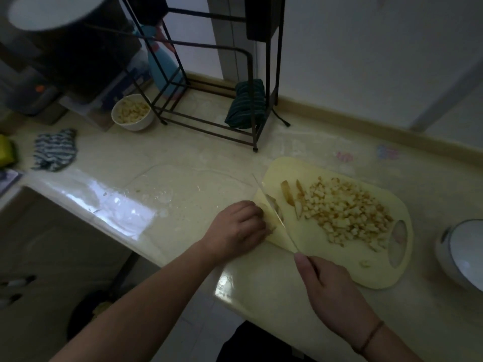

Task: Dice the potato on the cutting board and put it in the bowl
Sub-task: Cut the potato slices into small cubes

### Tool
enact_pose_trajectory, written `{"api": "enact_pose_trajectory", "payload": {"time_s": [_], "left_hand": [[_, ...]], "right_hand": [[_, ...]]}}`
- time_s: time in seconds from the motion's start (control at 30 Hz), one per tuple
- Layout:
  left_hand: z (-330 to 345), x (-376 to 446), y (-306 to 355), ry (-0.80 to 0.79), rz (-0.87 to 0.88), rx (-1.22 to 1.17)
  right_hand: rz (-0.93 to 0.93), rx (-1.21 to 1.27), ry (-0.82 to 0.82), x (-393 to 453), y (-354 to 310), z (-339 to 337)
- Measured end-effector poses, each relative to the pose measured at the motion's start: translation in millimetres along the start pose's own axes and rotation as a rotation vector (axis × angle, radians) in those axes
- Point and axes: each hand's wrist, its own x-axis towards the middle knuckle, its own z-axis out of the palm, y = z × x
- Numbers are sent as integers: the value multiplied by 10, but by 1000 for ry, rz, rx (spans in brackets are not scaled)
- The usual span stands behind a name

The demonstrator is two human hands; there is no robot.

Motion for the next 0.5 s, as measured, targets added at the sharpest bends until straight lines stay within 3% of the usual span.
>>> {"api": "enact_pose_trajectory", "payload": {"time_s": [0.07,0.13,0.23,0.3,0.5], "left_hand": [[-170,6,36,129,-19,30],[-322,63,70,158,-18,51],[-437,231,91,-119,73,60],[-432,326,88,-333,41,111],[-393,415,120,-598,-110,177]], "right_hand": [[-33,-150,17,-25,1,-54],[-43,-333,34,-32,14,-39],[-78,-576,74,-33,-18,2],[-92,-684,62,-33,3,41],[-181,-706,177,-85,-29,44]]}}
